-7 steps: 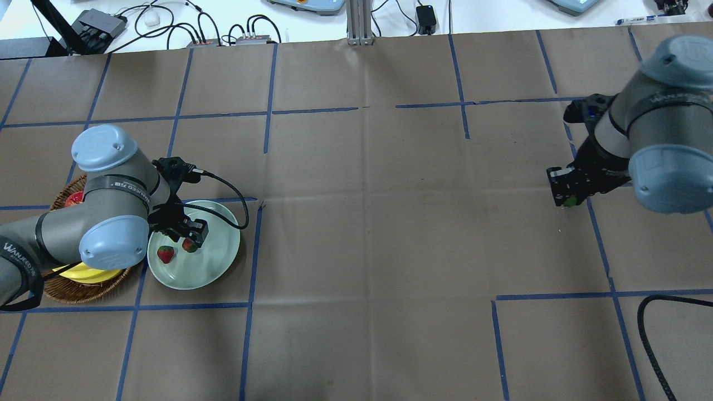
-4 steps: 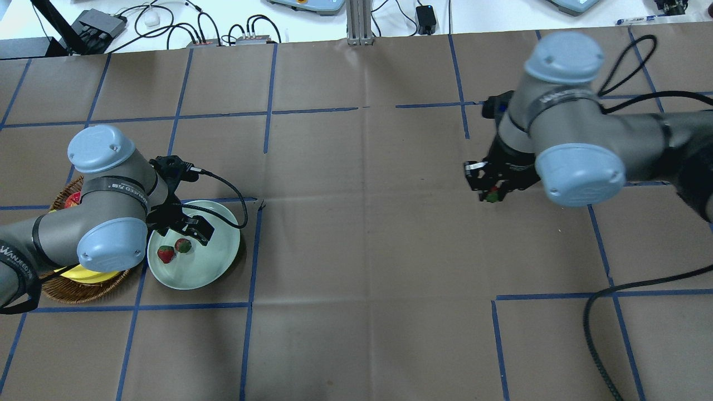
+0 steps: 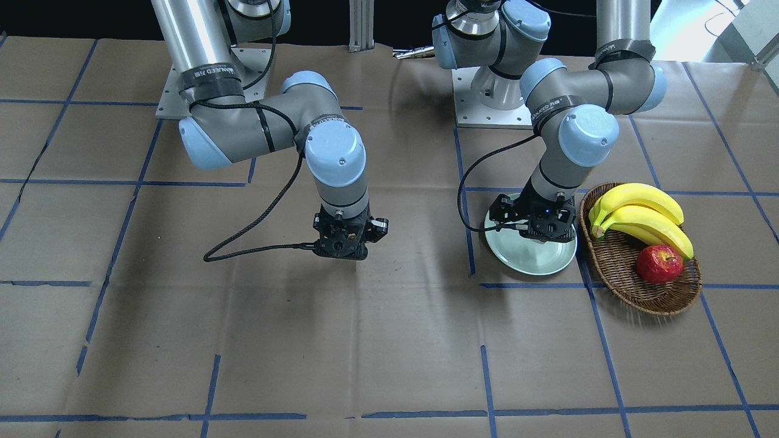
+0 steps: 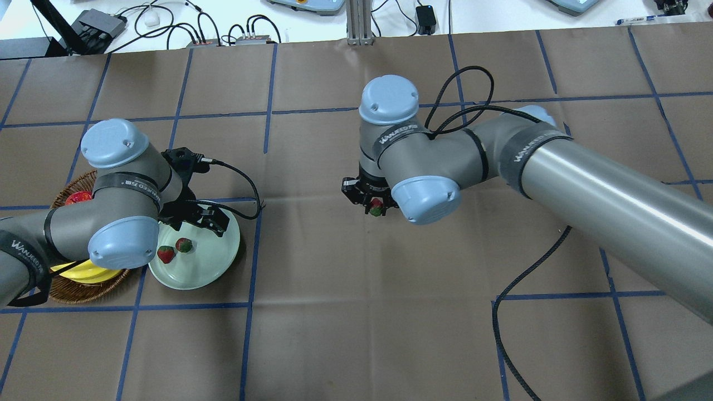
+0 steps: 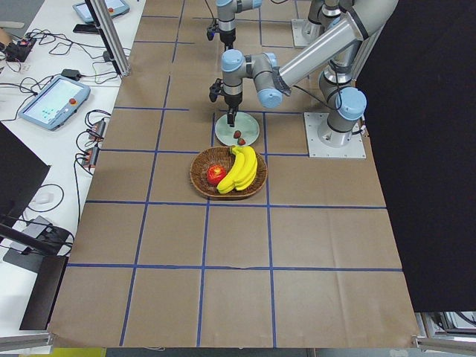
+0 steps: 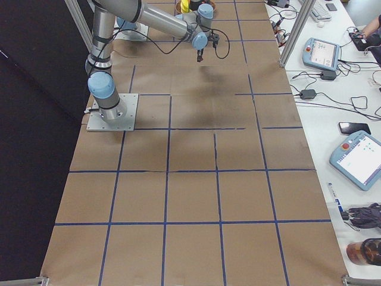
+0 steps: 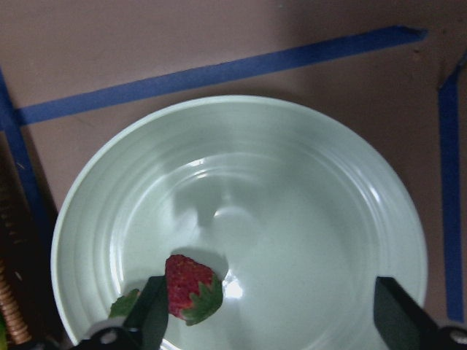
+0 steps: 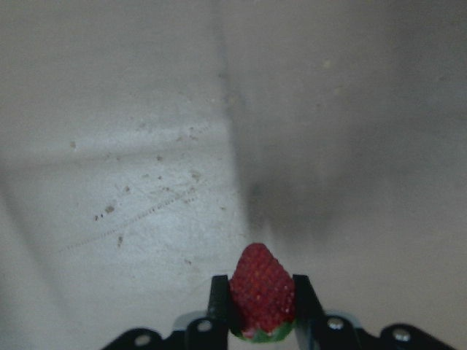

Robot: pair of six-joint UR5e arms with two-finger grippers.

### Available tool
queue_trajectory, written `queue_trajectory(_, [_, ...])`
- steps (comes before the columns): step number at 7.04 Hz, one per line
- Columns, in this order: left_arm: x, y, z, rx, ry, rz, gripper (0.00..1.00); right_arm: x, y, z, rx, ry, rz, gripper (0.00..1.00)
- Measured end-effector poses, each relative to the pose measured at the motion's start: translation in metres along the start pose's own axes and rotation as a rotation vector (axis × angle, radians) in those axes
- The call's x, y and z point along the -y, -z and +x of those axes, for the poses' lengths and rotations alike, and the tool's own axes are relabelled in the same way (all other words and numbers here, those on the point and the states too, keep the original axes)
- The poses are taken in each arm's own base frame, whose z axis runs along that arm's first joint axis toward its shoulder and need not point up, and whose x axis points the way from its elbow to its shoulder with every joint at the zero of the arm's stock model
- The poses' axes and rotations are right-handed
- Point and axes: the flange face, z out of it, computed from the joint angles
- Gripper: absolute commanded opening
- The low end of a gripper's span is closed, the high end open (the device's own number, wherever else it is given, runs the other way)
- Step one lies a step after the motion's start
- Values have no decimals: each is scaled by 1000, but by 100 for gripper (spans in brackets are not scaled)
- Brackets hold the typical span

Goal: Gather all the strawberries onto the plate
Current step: 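Place the strawberry on the plate with the left while the right carries its strawberry, then release the strawberry at the center with the right while the left reaches toward it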

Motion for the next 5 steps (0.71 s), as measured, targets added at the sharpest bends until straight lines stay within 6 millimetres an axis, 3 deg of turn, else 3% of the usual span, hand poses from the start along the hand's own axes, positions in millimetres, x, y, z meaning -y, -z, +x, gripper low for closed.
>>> queue_trajectory(1, [1,0,8,-13,15,4,99,2,-12,-4,-1,-3,-1,99])
queue_trajectory(3, [2,-1,15,-20,26,5,99,10,-13,1,-3,-9,7,100])
queue_trajectory(5, [9,5,28,-17,40,15,99,17,15,10,11,-20,34,100])
